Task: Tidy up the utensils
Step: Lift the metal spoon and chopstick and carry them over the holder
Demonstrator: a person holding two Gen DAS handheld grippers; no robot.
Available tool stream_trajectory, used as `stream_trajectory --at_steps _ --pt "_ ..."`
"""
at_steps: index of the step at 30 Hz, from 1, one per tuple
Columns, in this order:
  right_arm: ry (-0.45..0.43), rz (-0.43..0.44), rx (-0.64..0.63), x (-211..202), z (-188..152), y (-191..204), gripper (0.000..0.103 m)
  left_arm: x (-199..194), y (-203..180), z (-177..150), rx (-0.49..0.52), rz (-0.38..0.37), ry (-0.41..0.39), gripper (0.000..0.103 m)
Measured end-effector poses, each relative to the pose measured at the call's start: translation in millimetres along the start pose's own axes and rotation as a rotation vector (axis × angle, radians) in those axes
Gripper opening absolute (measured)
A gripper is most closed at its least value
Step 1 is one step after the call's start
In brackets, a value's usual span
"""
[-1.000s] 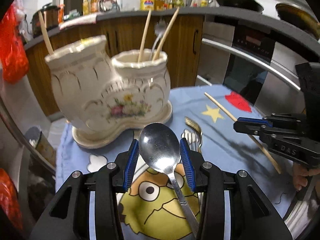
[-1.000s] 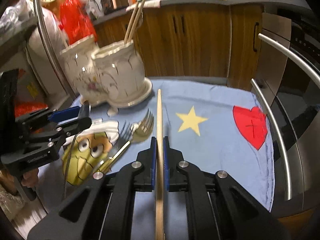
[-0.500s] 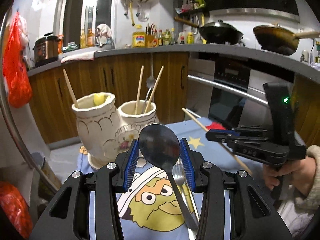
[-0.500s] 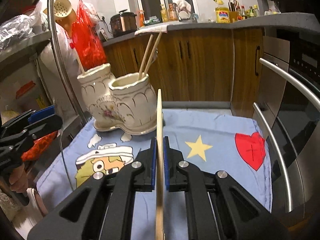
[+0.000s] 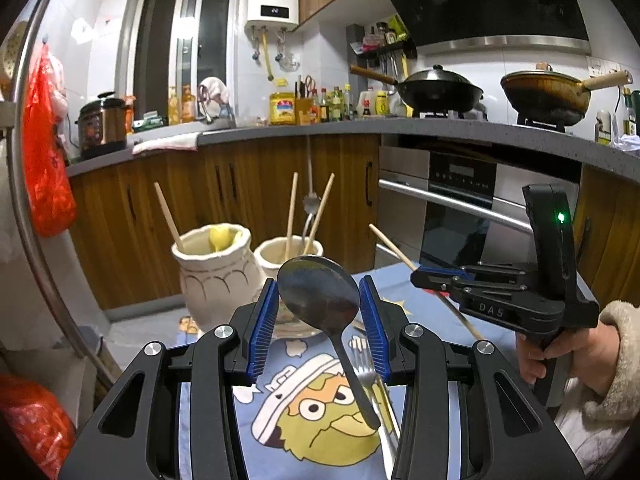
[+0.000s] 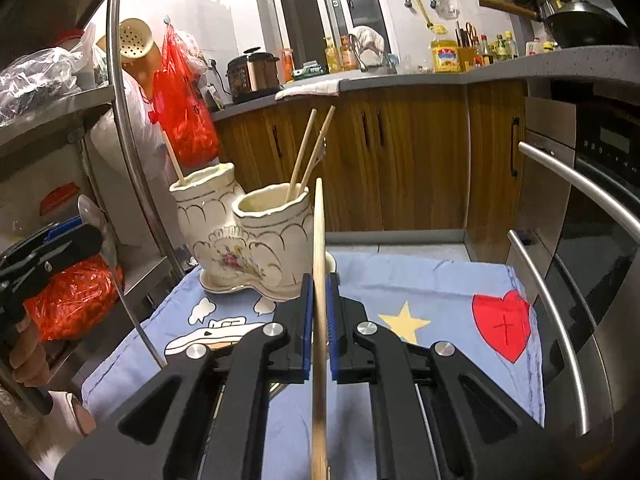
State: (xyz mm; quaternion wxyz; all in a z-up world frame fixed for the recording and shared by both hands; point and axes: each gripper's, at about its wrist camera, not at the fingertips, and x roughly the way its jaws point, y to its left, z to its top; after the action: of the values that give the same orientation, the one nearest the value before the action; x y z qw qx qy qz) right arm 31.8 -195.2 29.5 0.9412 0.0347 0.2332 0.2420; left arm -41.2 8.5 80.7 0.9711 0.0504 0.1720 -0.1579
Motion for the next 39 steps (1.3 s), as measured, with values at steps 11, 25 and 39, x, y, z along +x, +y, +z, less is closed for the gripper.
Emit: stream_trajectory --at_steps 11,25,39 --pt "-0.066 0.029 0.038 -6.0 22.0 8.5 0.006 -2.4 17.5 26.4 -0.019 0.043 -0.018 0.043" --pt "-0.180 0.139 0.098 25.5 100.3 24.8 0.006 0.6 55.0 78.6 -0.012 0.087 -0.032 0.043" --pt "-0.299 0.134 0.114 105.3 149.6 41.9 0.006 13.3 102.7 150.9 0.021 0.177 -0.130 0.043"
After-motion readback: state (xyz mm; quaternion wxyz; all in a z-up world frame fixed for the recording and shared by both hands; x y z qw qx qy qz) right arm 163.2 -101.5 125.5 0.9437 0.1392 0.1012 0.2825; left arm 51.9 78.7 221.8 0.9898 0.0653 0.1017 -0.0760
